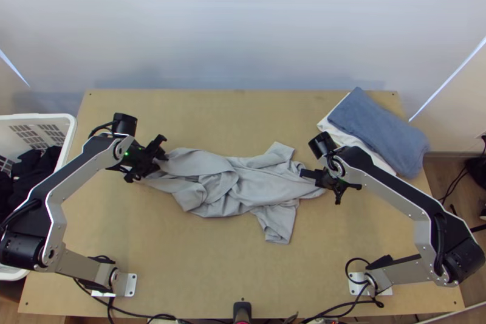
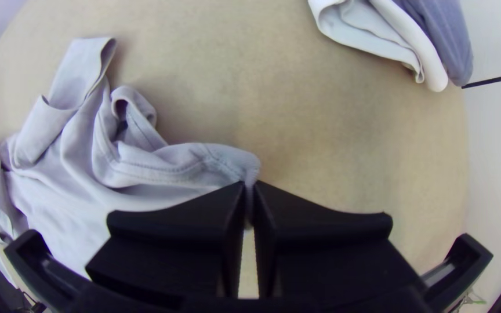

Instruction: Fold the t-shirt

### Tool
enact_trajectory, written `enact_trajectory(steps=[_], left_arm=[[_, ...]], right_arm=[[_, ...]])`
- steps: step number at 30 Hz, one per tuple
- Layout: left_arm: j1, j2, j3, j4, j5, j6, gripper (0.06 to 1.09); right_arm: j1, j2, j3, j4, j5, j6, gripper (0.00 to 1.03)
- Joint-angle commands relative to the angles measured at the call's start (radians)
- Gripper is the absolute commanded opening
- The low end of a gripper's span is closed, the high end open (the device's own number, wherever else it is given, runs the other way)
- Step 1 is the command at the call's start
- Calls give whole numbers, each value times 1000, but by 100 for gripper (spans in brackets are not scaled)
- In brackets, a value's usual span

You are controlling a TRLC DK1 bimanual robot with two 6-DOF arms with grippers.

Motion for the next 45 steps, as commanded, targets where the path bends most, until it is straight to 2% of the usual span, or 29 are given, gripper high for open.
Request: enact_trajectory(steps=[1,15,16,17,18,19,20,23,25,34,36,37,39,40,45], left_arm=[[2,-30,-30,96,-71,-7,9],[119,-1,83,82,-76,-1,9],[123,6,89,82,-76,8,16],[126,13,94,80,-74,24,38],[126,18,96,79,-73,40,65],[126,24,96,79,-62,54,83],[126,25,97,71,-54,60,89],[117,24,92,65,-50,86,92],[112,25,89,65,-34,106,102],[93,-14,65,56,-34,93,103],[85,-14,54,56,-34,80,101],[80,-16,46,56,-36,80,92],[74,-30,30,65,-68,54,65],[70,-37,17,80,-74,37,57],[62,-82,-124,267,-73,4,55]], right_arm=[[0,-3,-8,4,5,0,3],[-3,-24,-8,29,20,-1,3],[-5,-24,-11,32,22,-1,3],[-5,-24,-16,35,22,-1,3],[-3,-24,-19,35,23,-1,3],[-3,-24,-20,35,23,-1,3],[-3,-26,-20,35,23,-1,3],[-3,-27,-22,35,26,-1,3],[-3,-29,-22,35,29,-1,3],[-2,-27,-28,41,32,0,3],[1,-29,-34,52,32,0,3],[3,-29,-34,52,32,0,3],[3,-29,-35,53,32,0,3],[3,-29,-37,53,32,0,3],[1,-29,-46,53,35,0,3]])
